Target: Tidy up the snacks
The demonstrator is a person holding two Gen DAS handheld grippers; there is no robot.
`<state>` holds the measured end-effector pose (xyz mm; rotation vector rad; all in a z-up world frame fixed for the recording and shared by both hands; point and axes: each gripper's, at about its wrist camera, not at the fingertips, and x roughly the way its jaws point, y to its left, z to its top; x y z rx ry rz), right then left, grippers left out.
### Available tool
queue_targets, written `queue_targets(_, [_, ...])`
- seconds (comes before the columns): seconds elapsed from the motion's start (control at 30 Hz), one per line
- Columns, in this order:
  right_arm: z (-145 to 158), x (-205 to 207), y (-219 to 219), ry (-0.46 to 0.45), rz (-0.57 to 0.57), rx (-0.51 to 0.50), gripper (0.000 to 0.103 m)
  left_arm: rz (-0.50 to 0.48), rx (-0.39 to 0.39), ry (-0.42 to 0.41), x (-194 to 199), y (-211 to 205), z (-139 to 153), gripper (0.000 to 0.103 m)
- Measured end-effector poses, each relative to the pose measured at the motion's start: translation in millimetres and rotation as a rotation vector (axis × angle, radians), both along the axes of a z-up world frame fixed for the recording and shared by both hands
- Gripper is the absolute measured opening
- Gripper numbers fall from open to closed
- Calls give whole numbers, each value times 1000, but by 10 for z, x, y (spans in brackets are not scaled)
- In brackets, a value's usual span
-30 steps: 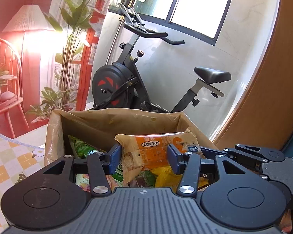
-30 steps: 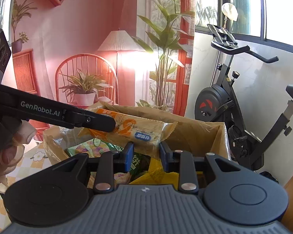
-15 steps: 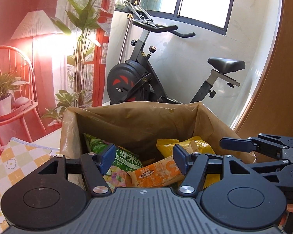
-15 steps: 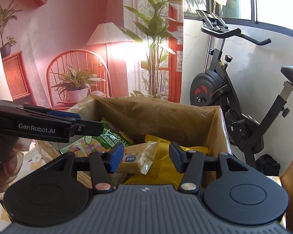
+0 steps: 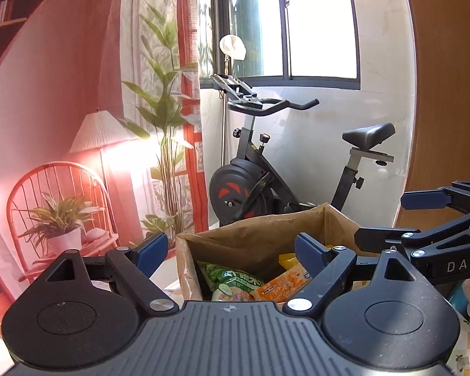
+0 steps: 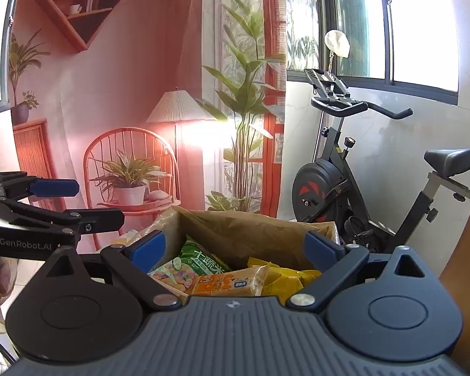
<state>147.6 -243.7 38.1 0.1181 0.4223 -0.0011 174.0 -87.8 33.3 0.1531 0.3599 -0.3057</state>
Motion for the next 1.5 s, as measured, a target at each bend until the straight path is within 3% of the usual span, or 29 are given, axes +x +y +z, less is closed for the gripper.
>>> queue_targets(0.17, [96,-294,95,-28,-24,36,99,-2,-16,-36,-347,11,118,90])
queue_targets(0.5, [83,-662,88,-54,-64,94,99,54,-82,-4,-640,133,9,91])
queue_targets(1.0, [10,-707,12,-38,-101,103,99,166,-71,-34,-681,169,50,92])
queue_targets(1.5, [23,-699,27,-39,-99,99,99,206,-91,-64,-721,185,109,93])
